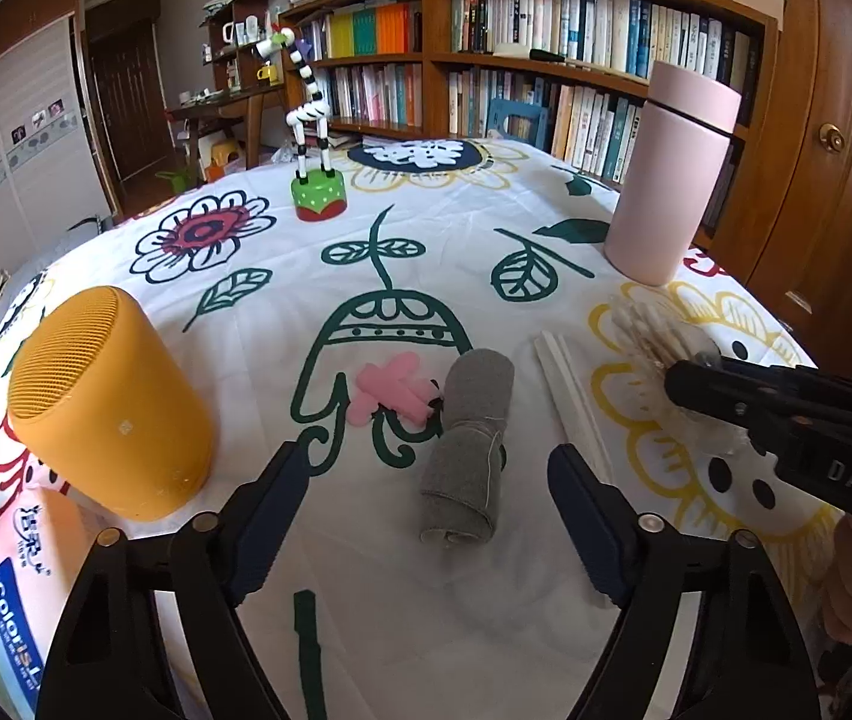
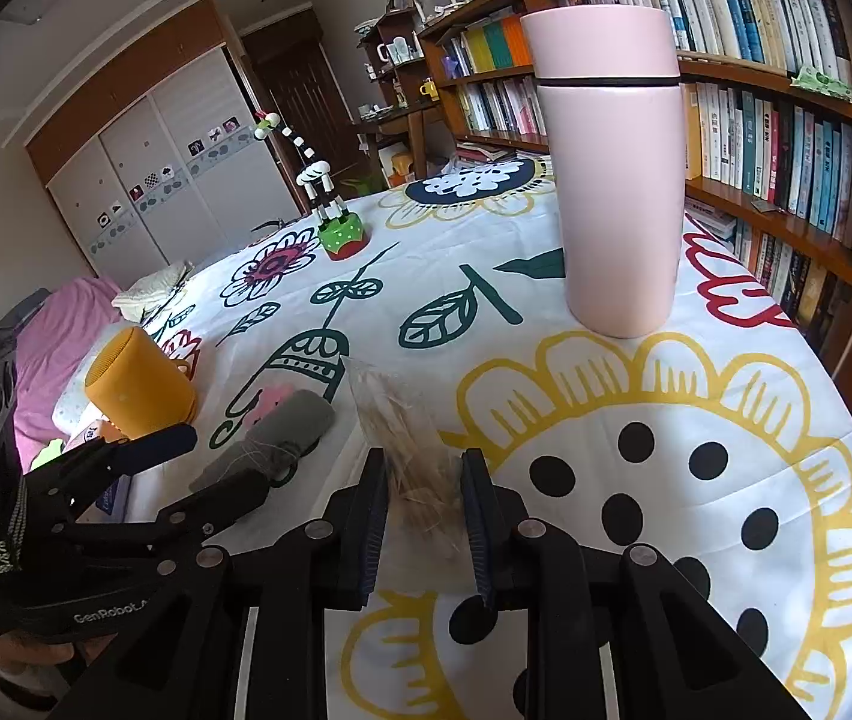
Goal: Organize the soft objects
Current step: 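Grasp the rolled grey cloth with the left gripper while the right holds the swabs, then carry the grey cloth and cotton swabs over the green bowl with both grippers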
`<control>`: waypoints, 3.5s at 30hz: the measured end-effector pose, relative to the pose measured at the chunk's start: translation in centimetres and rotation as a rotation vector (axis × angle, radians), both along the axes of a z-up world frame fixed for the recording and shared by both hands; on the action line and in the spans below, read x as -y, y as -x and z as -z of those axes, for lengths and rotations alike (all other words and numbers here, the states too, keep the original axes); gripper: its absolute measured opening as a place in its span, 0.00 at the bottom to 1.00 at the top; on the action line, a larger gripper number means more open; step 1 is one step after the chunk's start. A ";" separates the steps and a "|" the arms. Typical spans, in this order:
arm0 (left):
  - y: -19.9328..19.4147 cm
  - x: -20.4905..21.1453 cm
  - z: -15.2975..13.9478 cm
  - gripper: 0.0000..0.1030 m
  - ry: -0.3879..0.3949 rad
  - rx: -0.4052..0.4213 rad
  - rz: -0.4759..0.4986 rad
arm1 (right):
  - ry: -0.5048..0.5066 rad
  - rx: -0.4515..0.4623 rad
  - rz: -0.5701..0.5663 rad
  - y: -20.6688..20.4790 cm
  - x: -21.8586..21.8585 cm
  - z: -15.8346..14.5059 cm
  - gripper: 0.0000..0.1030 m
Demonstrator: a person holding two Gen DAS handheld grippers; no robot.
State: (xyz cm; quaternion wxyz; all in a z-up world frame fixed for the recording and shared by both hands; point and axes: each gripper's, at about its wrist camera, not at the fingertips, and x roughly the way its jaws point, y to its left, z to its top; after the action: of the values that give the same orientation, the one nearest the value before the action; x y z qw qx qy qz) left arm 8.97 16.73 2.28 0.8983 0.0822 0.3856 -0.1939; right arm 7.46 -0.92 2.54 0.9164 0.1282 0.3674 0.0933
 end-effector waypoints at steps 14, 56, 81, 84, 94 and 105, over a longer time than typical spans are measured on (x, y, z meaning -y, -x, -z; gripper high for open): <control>-1.0 -0.3 1.2 0.28 0.092 -0.071 0.012 | -0.004 0.011 -0.003 0.2 -0.1 -0.3 0.25; 9.0 -12.2 -7.7 0.24 0.185 0.196 -0.162 | -0.060 0.112 -0.171 4.2 -7.0 -4.3 0.25; 13.6 -27.7 -6.1 0.24 0.187 0.219 -0.494 | -0.040 0.125 -0.472 5.4 -20.8 -6.1 0.25; 13.9 -28.8 -5.5 0.24 0.192 0.212 -0.517 | -0.016 0.117 -0.518 5.3 -23.2 -6.0 0.25; 14.5 -31.0 -3.9 0.36 0.168 0.204 -0.589 | 0.050 0.049 -0.625 4.3 -30.0 -4.1 0.25; 16.6 -33.7 -4.4 0.72 0.175 0.292 -0.697 | 0.177 -0.001 -0.692 3.3 -35.2 -1.7 0.25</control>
State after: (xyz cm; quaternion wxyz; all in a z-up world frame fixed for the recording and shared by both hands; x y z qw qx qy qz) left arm -7.67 50.43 6.70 0.9595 -0.1037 0.2403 0.1044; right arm 4.19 34.25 4.20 0.8378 -0.0836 0.3962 0.3661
